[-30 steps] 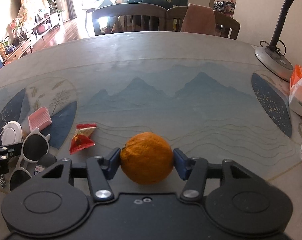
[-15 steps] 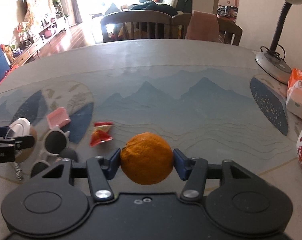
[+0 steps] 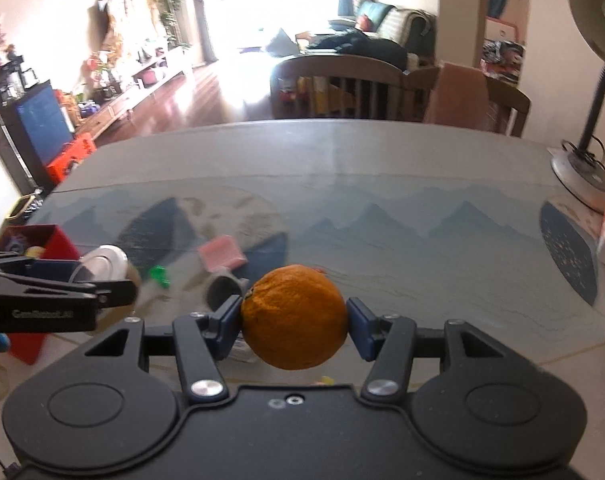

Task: Organize rigid objects
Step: 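Carry the compact and orange into the tin box, release both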

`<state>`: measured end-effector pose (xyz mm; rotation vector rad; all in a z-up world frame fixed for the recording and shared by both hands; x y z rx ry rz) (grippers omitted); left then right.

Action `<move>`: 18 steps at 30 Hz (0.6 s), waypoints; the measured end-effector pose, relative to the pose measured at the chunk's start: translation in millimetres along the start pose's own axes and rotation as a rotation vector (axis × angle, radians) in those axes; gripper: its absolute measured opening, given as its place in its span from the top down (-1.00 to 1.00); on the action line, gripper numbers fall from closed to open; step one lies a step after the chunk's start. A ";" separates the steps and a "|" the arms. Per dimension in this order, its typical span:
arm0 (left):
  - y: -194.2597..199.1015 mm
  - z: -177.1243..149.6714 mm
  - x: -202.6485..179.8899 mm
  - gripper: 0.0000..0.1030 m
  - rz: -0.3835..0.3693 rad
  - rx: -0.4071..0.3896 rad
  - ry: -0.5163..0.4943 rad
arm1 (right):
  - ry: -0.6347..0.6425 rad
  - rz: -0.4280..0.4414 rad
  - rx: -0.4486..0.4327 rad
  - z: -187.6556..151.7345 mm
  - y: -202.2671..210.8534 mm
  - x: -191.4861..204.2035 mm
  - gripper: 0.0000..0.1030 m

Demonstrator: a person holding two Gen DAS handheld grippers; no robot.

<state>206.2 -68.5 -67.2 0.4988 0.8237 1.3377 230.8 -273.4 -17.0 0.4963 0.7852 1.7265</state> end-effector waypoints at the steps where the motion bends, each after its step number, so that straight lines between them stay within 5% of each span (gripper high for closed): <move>1: 4.0 -0.1 2.0 -0.49 0.001 -0.003 0.005 | 0.006 0.010 -0.005 1.1 3.3 4.9 -0.07; 18: 78.6 -19.3 69.0 -0.49 0.036 -0.075 0.105 | 0.153 0.157 -0.053 4.5 42.3 113.4 -0.07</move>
Point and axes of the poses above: each gripper's, at about its wrist camera, not at the fingertips, and y roughly against the way its jaws point, x to its left, z to its top, the point moved 1 cm from there along -y, roughly the way its jaws point, and after that the axes turned 12 degrees about -z, right-handed, at the moved point
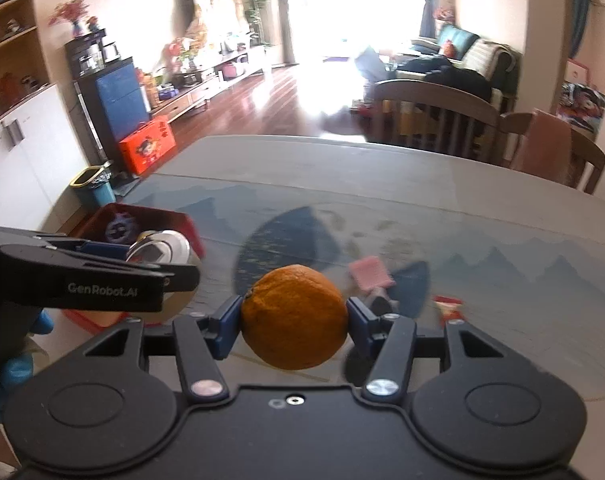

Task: Organize rigid objects
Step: 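Carry the compact and orange into the tin box, release both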

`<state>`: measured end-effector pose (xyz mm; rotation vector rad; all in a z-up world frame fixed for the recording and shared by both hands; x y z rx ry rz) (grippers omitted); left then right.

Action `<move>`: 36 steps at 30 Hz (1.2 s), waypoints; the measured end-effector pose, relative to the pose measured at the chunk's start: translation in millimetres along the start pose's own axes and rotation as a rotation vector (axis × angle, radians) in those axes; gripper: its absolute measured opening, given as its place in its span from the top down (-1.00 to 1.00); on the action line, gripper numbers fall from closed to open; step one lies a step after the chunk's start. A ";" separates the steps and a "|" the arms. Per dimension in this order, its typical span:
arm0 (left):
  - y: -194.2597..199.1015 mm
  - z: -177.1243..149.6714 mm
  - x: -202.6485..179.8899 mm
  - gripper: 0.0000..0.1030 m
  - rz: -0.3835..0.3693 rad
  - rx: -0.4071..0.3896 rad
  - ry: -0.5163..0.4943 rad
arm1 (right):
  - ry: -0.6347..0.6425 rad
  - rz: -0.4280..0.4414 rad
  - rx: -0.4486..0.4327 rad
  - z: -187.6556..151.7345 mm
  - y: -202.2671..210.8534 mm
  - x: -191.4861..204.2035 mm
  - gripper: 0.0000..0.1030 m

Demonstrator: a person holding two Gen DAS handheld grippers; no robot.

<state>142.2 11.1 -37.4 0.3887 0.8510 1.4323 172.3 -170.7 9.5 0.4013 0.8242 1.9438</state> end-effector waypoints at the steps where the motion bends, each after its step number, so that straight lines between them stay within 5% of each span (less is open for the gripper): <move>1: 4.4 -0.2 5.5 -0.49 0.002 -0.004 0.005 | 0.008 0.007 -0.001 1.1 0.6 7.2 -0.07; 22: 60.7 -2.0 127.0 -0.49 0.068 -0.038 0.058 | 0.075 0.082 -0.016 22.3 -8.8 135.0 -0.07; 36: 42.2 -0.1 193.8 -0.49 0.078 0.023 0.092 | 0.152 0.113 0.025 20.5 -32.8 200.0 -0.07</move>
Point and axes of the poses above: each gripper's, at about its wrist camera, not at the fingertips, and y roughly against the way its jaws point, x to its left, z to its top, the point moved 1 cm from there along -y, roughly the way its jaws point, and after that the axes turned 12 degrees about -z, right-handed, at the moved point
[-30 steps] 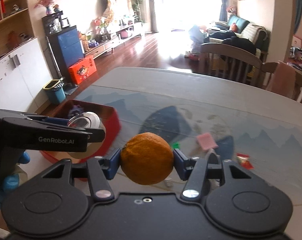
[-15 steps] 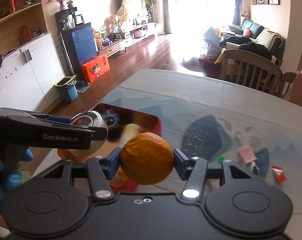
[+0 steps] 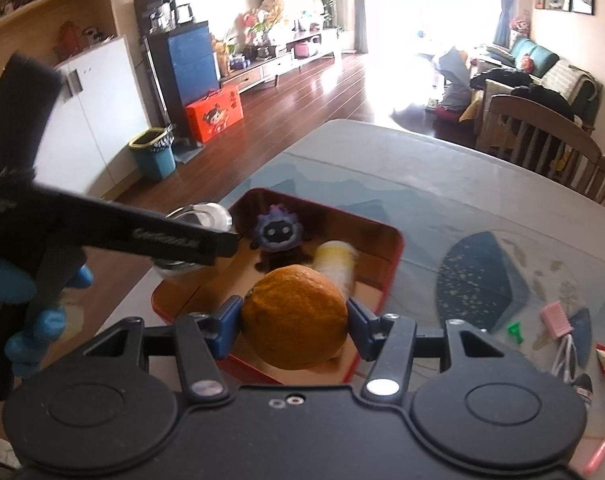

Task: Organize rigid objects
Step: 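Carry the compact and orange into the tin box, release both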

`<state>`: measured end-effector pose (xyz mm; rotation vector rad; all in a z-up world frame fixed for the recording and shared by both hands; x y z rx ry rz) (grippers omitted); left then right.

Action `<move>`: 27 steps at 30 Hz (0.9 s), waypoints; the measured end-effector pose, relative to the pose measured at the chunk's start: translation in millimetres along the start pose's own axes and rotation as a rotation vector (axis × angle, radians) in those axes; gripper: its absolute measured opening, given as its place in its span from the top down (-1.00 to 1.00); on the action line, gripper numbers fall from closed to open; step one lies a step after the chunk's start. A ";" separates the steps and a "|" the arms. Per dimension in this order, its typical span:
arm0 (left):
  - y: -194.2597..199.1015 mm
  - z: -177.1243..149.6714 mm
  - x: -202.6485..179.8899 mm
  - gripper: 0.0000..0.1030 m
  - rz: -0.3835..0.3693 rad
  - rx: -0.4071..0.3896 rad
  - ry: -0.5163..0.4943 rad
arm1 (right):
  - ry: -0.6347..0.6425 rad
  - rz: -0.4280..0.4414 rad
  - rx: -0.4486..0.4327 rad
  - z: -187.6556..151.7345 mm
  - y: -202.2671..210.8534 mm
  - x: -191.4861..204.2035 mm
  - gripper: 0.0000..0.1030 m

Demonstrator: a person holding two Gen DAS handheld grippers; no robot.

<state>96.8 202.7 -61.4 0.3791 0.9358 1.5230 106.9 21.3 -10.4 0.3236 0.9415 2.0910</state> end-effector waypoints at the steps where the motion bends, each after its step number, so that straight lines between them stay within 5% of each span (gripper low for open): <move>1: -2.4 0.1 0.8 -0.49 -0.004 0.005 -0.007 | 0.009 0.003 0.000 0.4 -2.7 3.9 -0.07; 27: -52.2 9.0 -11.5 -0.49 -0.046 0.072 -0.096 | 0.095 0.068 0.157 -3.2 -63.2 43.0 -0.06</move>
Point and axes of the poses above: each gripper's, at about its wrist camera, not at the fingertips, and y roughly against the way its jaws point, x to its left, z to its top, the point moved 1 cm from there along -y, roughly the way its jaws point, and after that the axes turned 12 degrees about -z, right-handed, at the moved point
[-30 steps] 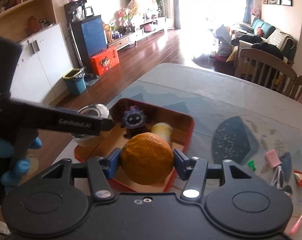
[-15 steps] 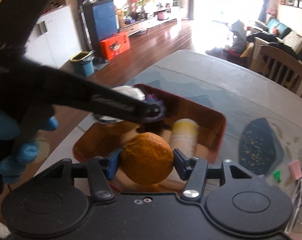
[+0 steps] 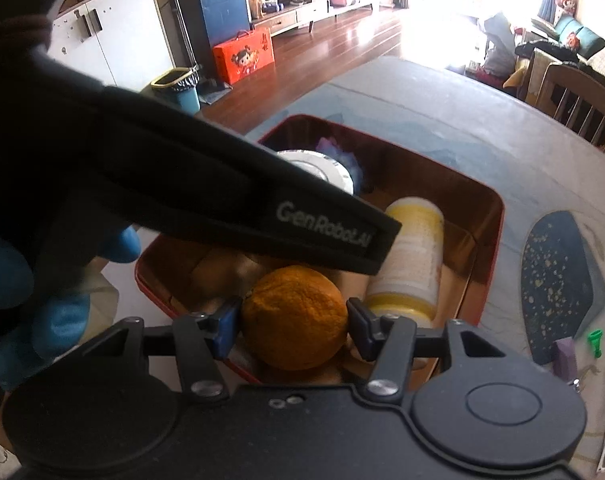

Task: Organize rigid objects
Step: 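Carry the compact and orange into the tin box, release both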

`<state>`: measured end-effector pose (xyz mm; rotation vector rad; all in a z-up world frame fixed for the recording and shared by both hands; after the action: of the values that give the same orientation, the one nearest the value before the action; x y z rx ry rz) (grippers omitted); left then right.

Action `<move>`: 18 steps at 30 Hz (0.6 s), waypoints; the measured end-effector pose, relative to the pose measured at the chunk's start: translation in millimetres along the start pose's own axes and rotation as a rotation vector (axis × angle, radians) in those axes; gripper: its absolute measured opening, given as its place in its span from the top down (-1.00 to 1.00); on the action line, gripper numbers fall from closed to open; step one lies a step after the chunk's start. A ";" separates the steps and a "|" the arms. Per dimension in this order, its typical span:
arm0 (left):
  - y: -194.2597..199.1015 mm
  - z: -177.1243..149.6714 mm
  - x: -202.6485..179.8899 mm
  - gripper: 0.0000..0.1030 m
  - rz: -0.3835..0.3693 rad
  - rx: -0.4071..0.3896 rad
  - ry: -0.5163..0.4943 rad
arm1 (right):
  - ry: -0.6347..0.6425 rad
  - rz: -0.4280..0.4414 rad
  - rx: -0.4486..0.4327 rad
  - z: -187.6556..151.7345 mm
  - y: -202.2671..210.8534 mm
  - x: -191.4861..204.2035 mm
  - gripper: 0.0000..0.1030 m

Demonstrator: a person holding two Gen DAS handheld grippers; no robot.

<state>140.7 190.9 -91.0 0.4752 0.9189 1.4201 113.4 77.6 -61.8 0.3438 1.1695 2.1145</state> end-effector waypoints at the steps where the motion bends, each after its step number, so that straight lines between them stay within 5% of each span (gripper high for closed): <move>1: -1.2 -0.6 0.4 -0.49 0.000 0.003 0.002 | -0.002 0.003 0.007 -0.8 -0.9 -0.1 -0.06; 18: -16.2 -7.0 3.0 -0.49 0.010 0.057 0.021 | -0.049 0.029 -0.009 -5.2 30.7 -21.9 -0.18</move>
<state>145.2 189.9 -108.4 0.5092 0.9769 1.4135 113.2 48.3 -37.4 0.4082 1.1328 2.1242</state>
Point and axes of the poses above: each gripper's, at about its wrist camera, not at the fingertips, and y roughly against the way its jaws point, x to its left, z to its top, the point moved 1 cm from there along -y, roughly the way its jaws point, and after that the axes turned 12 degrees about -z, right-handed, at the moved point
